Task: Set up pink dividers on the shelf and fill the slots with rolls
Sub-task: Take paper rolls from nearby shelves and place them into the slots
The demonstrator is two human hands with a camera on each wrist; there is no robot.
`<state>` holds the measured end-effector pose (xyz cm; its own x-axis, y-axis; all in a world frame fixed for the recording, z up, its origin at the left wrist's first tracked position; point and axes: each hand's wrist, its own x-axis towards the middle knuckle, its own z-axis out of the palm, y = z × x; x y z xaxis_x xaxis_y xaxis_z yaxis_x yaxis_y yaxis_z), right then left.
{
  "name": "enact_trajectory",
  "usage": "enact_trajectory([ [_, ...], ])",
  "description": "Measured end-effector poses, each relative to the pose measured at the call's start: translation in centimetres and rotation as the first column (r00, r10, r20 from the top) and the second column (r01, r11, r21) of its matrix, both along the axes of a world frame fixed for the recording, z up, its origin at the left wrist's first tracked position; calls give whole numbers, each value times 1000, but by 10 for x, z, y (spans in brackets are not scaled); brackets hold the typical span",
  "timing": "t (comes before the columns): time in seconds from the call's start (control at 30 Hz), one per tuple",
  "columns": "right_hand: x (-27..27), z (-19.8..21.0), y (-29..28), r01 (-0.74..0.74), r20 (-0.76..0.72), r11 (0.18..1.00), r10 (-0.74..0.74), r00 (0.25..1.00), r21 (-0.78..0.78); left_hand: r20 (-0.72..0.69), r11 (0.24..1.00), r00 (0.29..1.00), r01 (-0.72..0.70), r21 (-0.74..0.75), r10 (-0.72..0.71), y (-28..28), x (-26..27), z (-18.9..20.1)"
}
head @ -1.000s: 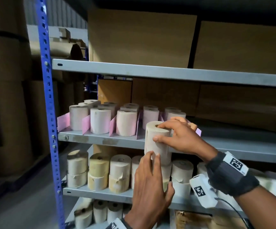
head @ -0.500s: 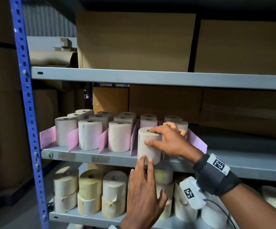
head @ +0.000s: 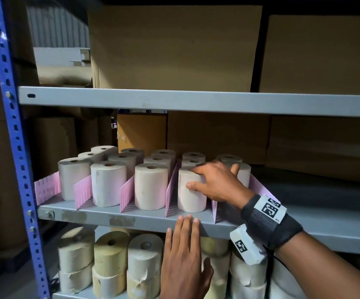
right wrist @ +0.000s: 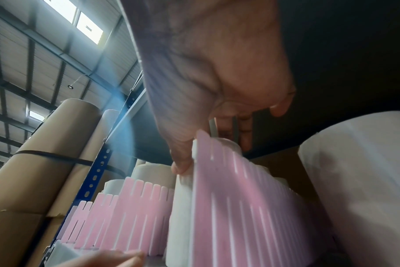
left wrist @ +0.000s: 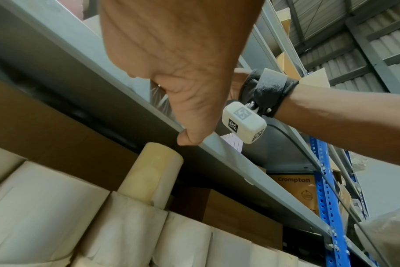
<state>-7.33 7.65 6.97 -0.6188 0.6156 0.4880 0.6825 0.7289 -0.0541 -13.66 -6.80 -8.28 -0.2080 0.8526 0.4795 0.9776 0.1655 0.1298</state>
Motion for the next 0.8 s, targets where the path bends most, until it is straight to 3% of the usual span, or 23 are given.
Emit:
enact_trajectory([
  [0.23,-2,3,0,28,20,998,-27,999,-52,-41,999,999,32,-4,-32,-4,-3,-2],
  [0.5,4,13,-22,61,147,985,-38,988,-159,-32,984,991,127,-122,-132,-25,-16,18],
  [0.8,86,-25,-112,-95,-117,989,82,990,-110,128,987,980,145,74,-154,-97,-28,-4],
])
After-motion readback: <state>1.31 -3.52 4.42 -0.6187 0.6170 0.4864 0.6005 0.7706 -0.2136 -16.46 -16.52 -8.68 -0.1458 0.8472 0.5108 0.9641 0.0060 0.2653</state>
